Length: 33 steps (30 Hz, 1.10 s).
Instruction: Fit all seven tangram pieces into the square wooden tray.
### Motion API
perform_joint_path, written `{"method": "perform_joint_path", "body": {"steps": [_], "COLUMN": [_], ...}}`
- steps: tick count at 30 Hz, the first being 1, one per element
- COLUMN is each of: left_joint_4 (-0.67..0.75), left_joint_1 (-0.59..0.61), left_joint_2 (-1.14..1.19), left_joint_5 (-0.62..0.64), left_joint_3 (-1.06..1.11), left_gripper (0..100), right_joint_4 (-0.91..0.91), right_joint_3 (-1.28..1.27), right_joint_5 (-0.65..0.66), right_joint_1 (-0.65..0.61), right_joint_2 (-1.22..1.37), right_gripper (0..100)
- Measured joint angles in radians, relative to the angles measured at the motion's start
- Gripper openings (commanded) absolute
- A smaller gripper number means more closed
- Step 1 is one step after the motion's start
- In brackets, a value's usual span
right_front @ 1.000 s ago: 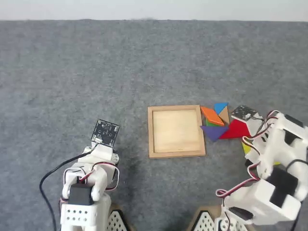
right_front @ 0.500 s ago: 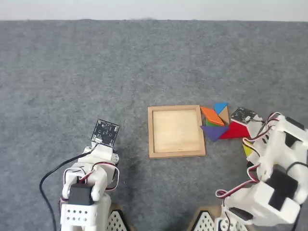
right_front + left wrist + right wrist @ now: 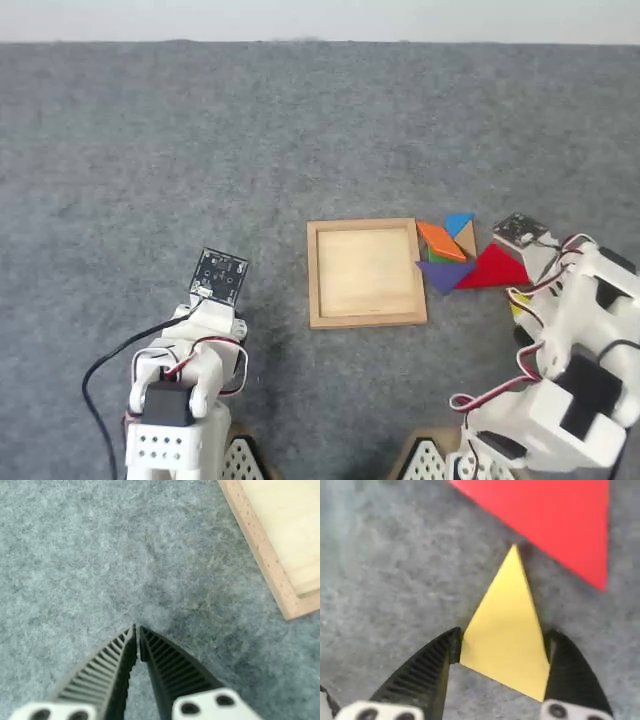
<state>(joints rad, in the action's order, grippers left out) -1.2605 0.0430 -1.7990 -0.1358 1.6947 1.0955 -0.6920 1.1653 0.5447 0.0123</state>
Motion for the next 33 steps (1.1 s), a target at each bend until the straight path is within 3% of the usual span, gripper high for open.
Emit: {"method": "perform_joint_path", "body": {"steps": [7, 11, 15, 18, 28, 33], "left_joint_4": [0.0, 0.0, 0.0, 0.0, 0.0, 0.0], "left_joint_1": [0.0, 0.0, 0.0, 0.0, 0.0, 0.0], "left_joint_2": [0.0, 0.0, 0.0, 0.0, 0.0, 0.0], "left_joint_5": [0.0, 0.0, 0.0, 0.0, 0.0, 0.0], "left_joint_3": [0.0, 0.0, 0.0, 0.0, 0.0, 0.0], "left_gripper": [1, 1, 1, 1, 1, 1], "right_joint_4": [0.08, 0.14, 0.285, 0.353, 0.207, 0.138], "right_joint_3": [-0.002, -0.002, -0.002, -0.003, -0.158, -0.164], "right_joint_5": [-0.083, -0.091, 0.02, 0.075, 0.146, 0.235], "right_joint_1": [-0.026, -0.041, -0.041, -0.041, 0.0, 0.08], "right_joint_2": [-0.1, -0.212, -0.304, -0.33, -0.25, -0.224], "right_gripper": [20.3, 28.8, 39.0, 40.7, 40.7, 40.7]}}
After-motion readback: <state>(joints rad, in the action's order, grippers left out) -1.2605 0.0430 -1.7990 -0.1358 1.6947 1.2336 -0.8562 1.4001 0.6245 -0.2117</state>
